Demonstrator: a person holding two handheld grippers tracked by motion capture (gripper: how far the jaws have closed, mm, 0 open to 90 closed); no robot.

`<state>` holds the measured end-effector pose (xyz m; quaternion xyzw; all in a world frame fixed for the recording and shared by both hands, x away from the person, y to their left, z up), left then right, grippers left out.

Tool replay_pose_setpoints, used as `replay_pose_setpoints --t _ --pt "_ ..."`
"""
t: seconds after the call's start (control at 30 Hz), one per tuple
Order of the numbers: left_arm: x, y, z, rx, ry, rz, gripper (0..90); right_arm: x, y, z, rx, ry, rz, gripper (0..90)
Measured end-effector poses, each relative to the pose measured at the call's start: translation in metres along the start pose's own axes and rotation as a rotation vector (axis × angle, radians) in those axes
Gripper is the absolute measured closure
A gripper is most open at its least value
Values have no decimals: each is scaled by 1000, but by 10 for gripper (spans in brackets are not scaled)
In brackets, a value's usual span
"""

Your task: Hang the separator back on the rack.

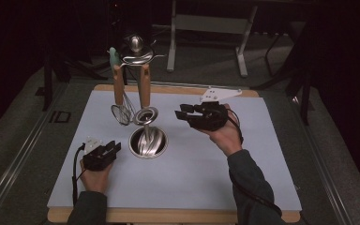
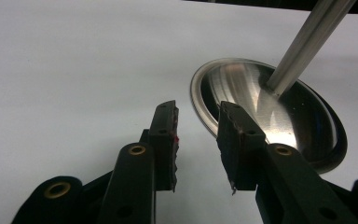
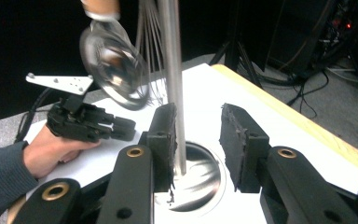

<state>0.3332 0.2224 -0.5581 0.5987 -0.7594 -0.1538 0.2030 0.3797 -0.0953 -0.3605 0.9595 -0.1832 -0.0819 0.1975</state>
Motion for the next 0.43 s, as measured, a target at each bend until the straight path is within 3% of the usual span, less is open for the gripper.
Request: replay_pose_setpoints --t 0.33,0.43 --pt "0 0 0 -1 2 0 681 13 8 24 -17 -54 22 648" --pt "0 0 0 -1 3 1 681 20 11 42 -54 -66 61 630"
Point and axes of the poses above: each handheld gripper's, and its own axes: y roughly backward along the jaws, z roughly out of its underside, x roughly to its right, the point moved 4 cm from there along -y, roughly forward along the jaws, and after that the axes turned 7 degrees about -z, right-handed, at the moved point
